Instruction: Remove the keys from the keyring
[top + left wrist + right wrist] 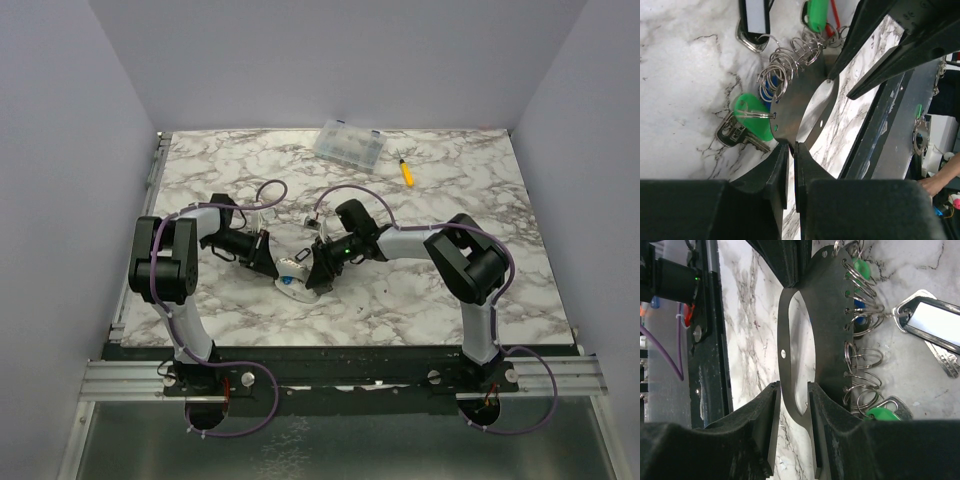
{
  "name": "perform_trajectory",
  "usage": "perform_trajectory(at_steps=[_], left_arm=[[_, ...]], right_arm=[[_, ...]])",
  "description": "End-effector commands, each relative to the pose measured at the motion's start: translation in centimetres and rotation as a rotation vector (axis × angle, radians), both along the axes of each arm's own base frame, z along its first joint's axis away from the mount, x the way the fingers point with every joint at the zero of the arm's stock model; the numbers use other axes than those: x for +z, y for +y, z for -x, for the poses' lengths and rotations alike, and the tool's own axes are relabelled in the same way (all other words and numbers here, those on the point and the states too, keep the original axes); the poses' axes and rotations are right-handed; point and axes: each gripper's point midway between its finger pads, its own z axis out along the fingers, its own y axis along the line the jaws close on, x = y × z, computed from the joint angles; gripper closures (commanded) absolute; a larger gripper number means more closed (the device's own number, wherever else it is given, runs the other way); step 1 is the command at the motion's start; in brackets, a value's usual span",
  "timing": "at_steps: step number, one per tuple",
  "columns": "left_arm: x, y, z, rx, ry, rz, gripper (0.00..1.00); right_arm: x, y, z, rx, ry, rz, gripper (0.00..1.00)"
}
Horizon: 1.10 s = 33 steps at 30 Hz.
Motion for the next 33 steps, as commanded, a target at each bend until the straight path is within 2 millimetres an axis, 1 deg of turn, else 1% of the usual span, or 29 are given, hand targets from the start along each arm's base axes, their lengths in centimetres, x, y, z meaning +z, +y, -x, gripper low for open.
perform_trajectory(at_steps=[1, 5, 9, 11, 14, 19, 22, 24, 25, 28, 33], left_arm=[[3.3, -1.7, 0.0, -0.02, -0.084, 0.132, 0.87], [3.5, -2.5, 0.2, -0.006, -0.036, 0.215, 0.81], [3.9, -3.0, 0.3, -0.01, -0.028, 0.28, 0.74], [4.3, -3.2, 0.2, -0.012, -0.026, 0.309, 0.72], [4.7, -3.3, 0.0, -0.021, -0.028, 0.32, 0.71], [4.8, -3.4, 0.3, -0.051, -0.024, 0.342, 0.72], [5.4, -3.4, 0.9, -0.084, -0.022, 0.382, 0.74], [6.4, -3.4, 1.4, -0.109, -0.019, 0.43, 0.74], [6.6, -3.5, 1.2, -0.102, -0.007, 0.442, 0.75], [6.4, -3.2, 0.9, -0.08, 0.001, 0.454, 0.76], [6.5, -3.1, 0.8, -0.07, -0.005, 0.46, 0.76]], right_arm=[[-1.0, -0.2, 0.3, -0.017, -0.005, 0.004, 0.63], [-1.2, -0.1, 0.5, -0.015, 0.016, -0.006, 0.64], [-0.6, 0.1, 0.6, -0.016, 0.012, -0.039, 0.66], [-0.2, 0.3, 0.6, -0.017, 0.012, -0.056, 0.68], [0.3, 0.7, 0.6, -0.017, 0.019, -0.09, 0.73], [1.9, 1.2, 1.1, 0.012, 0.026, -0.174, 0.74], [2.7, 1.5, 1.2, 0.035, 0.027, -0.207, 0.75], [2.7, 1.7, 1.0, 0.035, 0.023, -0.204, 0.7], [2.7, 1.8, 0.9, 0.038, 0.022, -0.204, 0.68], [2.6, 2.1, 1.1, 0.05, 0.029, -0.202, 0.62], [2.2, 2.8, 1.9, 0.086, 0.058, -0.212, 0.52]])
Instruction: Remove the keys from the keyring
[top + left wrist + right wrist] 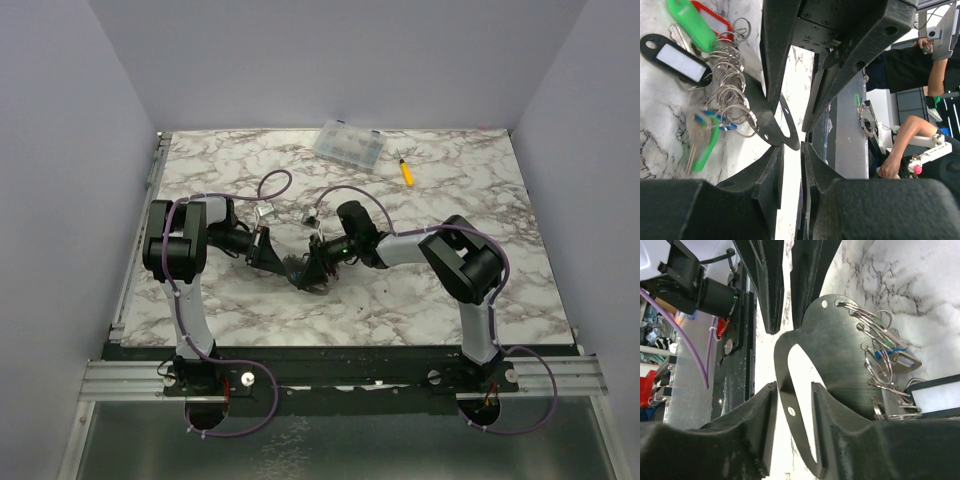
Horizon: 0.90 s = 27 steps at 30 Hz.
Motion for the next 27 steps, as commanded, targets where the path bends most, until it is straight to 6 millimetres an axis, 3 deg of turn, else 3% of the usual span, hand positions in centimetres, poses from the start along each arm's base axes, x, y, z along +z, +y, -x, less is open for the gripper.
perform_trajectory(at_steps=[1, 8, 11, 14, 16, 24, 25, 27], left_arm=[[1.9, -0.5, -0.4, 0.04, -0.022, 0.084, 0.76], [1.8, -0.1, -0.8, 0.061, -0.016, 0.09, 0.76], [1.9, 0.1, -1.1, 0.07, -0.024, 0.091, 0.76], [2.5, 0.6, -1.4, 0.083, -0.052, 0.087, 0.74], [2.8, 1.6, -2.0, 0.112, -0.066, 0.077, 0.7], [3.3, 5.5, -3.4, 0.21, 0.055, -0.031, 0.37], [3.2, 6.0, -3.5, 0.239, 0.092, -0.066, 0.3], [1.9, 7.3, -5.2, 0.369, 0.153, -0.186, 0.26]], right_arm=[[-0.3, 1.0, 0.8, 0.056, 0.012, -0.033, 0.5], [0.5, 1.5, 2.4, 0.138, 0.01, -0.065, 0.53], [0.9, 1.5, 2.4, 0.143, -0.021, -0.075, 0.78], [1.9, 1.6, 1.9, 0.136, -0.086, -0.09, 0.94], [3.0, 1.7, 1.5, 0.132, -0.13, -0.103, 0.99], [7.9, 1.1, -0.1, 0.116, -0.257, -0.181, 0.99], [8.5, 1.0, -0.1, 0.123, -0.264, -0.188, 0.99], [9.6, 0.7, -0.3, 0.118, -0.279, -0.198, 0.99]])
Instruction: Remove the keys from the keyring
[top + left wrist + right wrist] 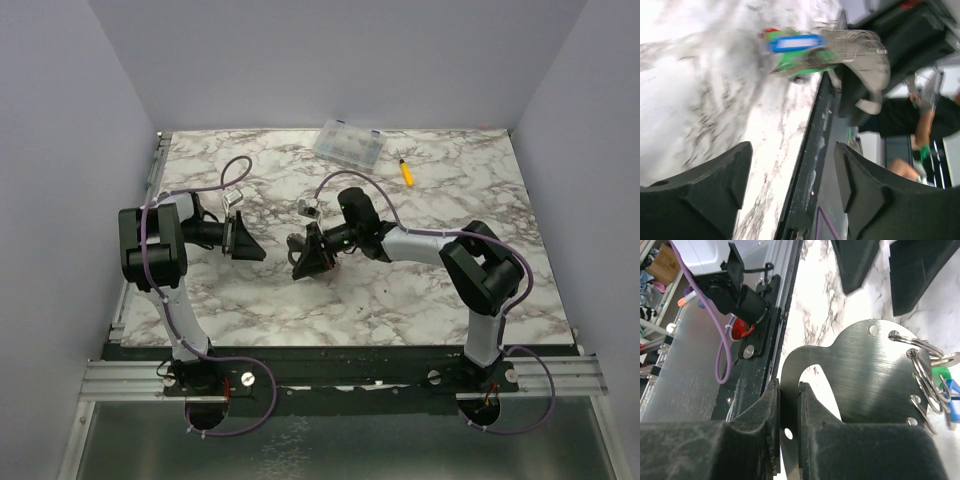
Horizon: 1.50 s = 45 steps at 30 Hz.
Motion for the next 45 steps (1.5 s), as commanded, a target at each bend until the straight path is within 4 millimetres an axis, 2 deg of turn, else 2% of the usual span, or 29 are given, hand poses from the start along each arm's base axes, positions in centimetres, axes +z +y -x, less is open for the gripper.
perform_trajectory(at_steps=[1, 3, 4, 8, 10, 13, 15, 17, 20, 23, 26, 29, 32, 33, 35, 36, 40, 45], left_arm=[[-1.0, 2.7, -2.7, 0.231, 0.134, -0.251, 0.24], [-1.4, 4.2, -3.5, 0.334, 0.107, -0.411, 0.14], [-0.8, 4.6, -3.6, 0.348, 0.046, -0.458, 0.03], [3.0, 5.9, -4.6, 0.421, -0.201, -0.544, 0.01], [5.7, 7.3, -6.1, 0.553, -0.354, -0.604, 0.01], [11.4, 8.2, -6.9, 0.694, -0.63, -0.591, 0.01], [14.9, 9.1, -6.7, 0.832, -0.712, -0.577, 0.01], [16.8, 8.1, -5.4, 0.784, -0.815, -0.55, 0.01], [16.7, 4.2, -0.4, 0.396, -1.009, -0.475, 0.02], [16.9, 2.6, 2.4, 0.314, -1.125, -0.405, 0.04], [16.0, 0.7, 5.4, 0.188, -1.276, -0.307, 0.07], [15.0, -0.6, 7.3, 0.111, -1.379, -0.251, 0.1], [14.3, -1.4, 7.4, 0.087, -1.332, -0.224, 0.12], [14.0, -1.6, 6.7, 0.102, -1.268, -0.232, 0.12], [13.8, -2.6, 3.3, 0.218, -1.082, -0.28, 0.16], [13.6, -3.4, 2.7, 0.211, -1.047, -0.296, 0.17], [13.9, -5.7, 3.2, 0.125, -1.088, -0.226, 0.18], [13.8, -7.9, 6.6, 0.012, -1.24, -0.123, 0.22]], right_arm=[[4.7, -0.2, -0.8, 0.011, -0.108, -0.08, 0.99], [5.5, -0.6, -0.8, 0.015, -0.103, -0.089, 0.99], [6.0, -0.8, -0.6, 0.021, -0.098, -0.096, 0.99], [7.7, -1.6, 1.0, 0.081, -0.074, -0.128, 0.99], [8.6, -2.1, 1.8, 0.123, -0.053, -0.129, 0.99], [9.7, -3.1, 3.0, 0.18, -0.056, -0.139, 0.99], [10.4, -3.7, 3.8, 0.217, -0.081, -0.151, 0.99], [10.7, -4.4, 4.4, 0.24, -0.088, -0.138, 0.99], [11.6, -5.2, 5.3, 0.277, -0.122, -0.139, 0.99], [12.5, -5.9, 6.1, 0.313, -0.147, -0.152, 0.99], [13.1, -6.3, 6.8, 0.341, -0.143, -0.174, 0.99], [13.2, -6.6, 7.4, 0.355, -0.114, -0.18, 0.99], [13.0, -6.7, 8.0, 0.367, -0.087, -0.176, 0.99], [12.8, -6.6, 8.1, 0.371, -0.078, -0.172, 0.99], [12.8, -6.4, 8.1, 0.373, -0.06, -0.172, 0.99], [12.8, -6.3, 8.1, 0.375, -0.048, -0.174, 0.99], [13.0, -6.2, 7.9, 0.368, -0.04, -0.168, 0.99], [13.4, -6.2, 8.0, 0.36, -0.043, -0.171, 0.99]])
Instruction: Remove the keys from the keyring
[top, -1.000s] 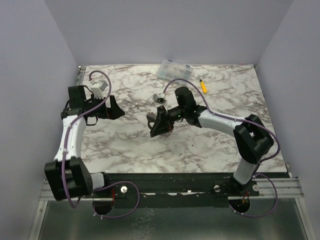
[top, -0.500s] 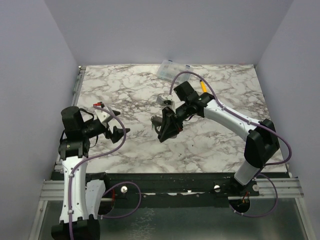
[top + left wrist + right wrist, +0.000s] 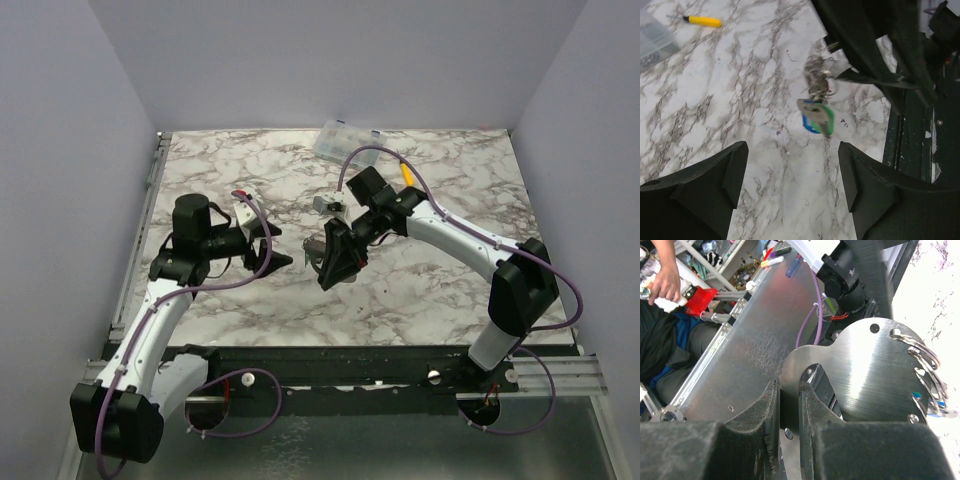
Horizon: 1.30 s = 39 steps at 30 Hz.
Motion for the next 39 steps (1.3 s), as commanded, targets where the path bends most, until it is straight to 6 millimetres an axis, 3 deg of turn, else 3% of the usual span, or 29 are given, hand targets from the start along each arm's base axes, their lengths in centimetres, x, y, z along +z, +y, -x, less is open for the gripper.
perform_trajectory(at_steps=[1, 5, 12, 16, 22, 25, 33, 39], left_arm=[[2.0, -2.6, 2.8, -0.123, -0.182, 0.051, 0.23], [2.3, -4.8, 3.5, -0.137, -0.229, 0.078, 0.28], [1.9, -6.8, 1.9, -0.064, -0.227, 0.101, 0.36], [1.3, -6.3, 1.2, -0.006, -0.244, 0.091, 0.39], [1.1, -5.6, 2.9, -0.045, -0.276, 0.064, 0.67], [1.0, -5.1, 3.2, -0.046, -0.29, 0.039, 0.87], [0.3, -4.4, 3.5, -0.042, -0.272, -0.03, 0.91], [-0.2, -3.0, 3.3, -0.014, -0.296, -0.131, 1.0]], right_arm=[[1.6, -0.1, 0.8, 0.026, 0.012, -0.051, 0.99], [1.7, -0.2, 1.0, 0.03, 0.019, -0.056, 0.99], [2.0, -0.6, 1.5, 0.033, 0.015, -0.063, 0.99], [1.8, -0.8, 1.7, 0.031, 0.012, -0.058, 0.99], [1.7, -1.0, 2.0, 0.033, 0.022, -0.053, 0.99], [1.6, -1.0, 2.0, 0.035, 0.029, -0.051, 0.99], [1.6, -1.2, 1.9, 0.034, 0.036, -0.051, 0.99], [0.5, -2.0, 0.9, 0.003, 0.087, -0.034, 0.99]])
